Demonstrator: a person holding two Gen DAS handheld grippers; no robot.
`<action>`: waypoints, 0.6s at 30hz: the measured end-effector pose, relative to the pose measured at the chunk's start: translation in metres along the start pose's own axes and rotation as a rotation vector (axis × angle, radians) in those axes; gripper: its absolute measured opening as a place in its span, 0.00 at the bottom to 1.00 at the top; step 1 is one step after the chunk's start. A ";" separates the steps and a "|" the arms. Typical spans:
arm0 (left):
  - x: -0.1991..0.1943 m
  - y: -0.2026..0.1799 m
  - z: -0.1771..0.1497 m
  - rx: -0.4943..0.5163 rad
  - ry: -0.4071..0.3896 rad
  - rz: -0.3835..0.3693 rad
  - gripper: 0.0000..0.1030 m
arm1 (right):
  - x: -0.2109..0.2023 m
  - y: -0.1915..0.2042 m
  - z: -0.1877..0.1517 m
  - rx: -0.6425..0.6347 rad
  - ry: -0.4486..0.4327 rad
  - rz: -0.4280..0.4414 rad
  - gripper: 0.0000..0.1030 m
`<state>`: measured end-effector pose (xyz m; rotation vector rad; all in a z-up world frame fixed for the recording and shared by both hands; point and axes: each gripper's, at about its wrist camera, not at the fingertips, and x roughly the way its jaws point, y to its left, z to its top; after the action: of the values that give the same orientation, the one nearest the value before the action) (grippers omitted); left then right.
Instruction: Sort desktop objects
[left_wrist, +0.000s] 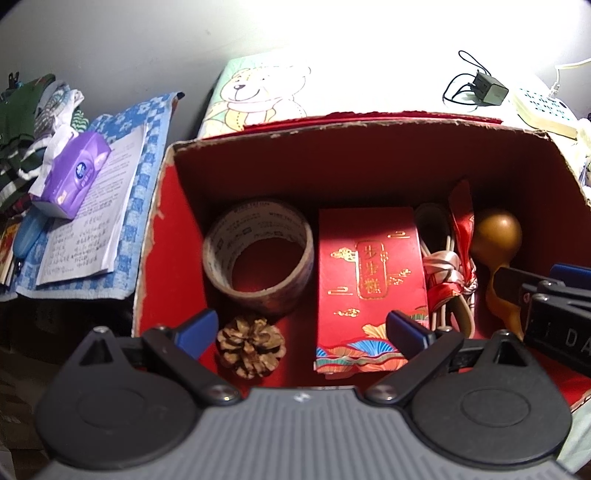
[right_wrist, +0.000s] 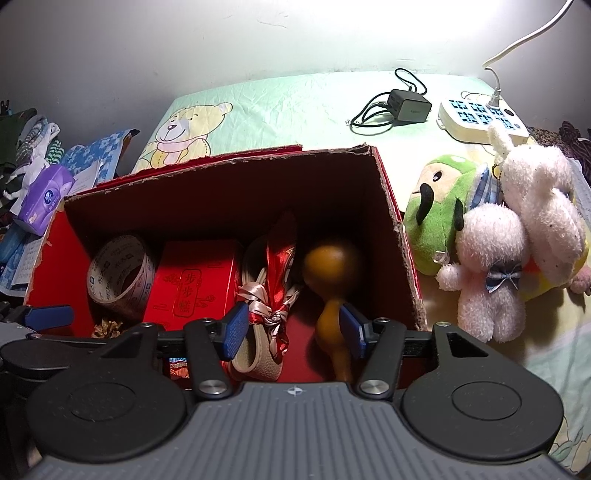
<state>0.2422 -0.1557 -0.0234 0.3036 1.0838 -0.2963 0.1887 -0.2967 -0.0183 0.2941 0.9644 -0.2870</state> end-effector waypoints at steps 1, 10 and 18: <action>0.000 0.000 0.000 -0.001 -0.001 0.001 0.95 | 0.000 0.000 0.000 0.001 -0.001 0.000 0.56; 0.000 0.001 0.000 -0.003 -0.002 0.004 0.95 | 0.000 0.000 -0.001 0.001 -0.002 0.000 0.56; -0.004 0.000 0.002 0.001 -0.020 0.020 0.95 | -0.003 0.002 -0.002 -0.003 -0.006 0.005 0.56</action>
<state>0.2424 -0.1560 -0.0192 0.3115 1.0603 -0.2814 0.1866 -0.2944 -0.0167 0.2927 0.9577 -0.2815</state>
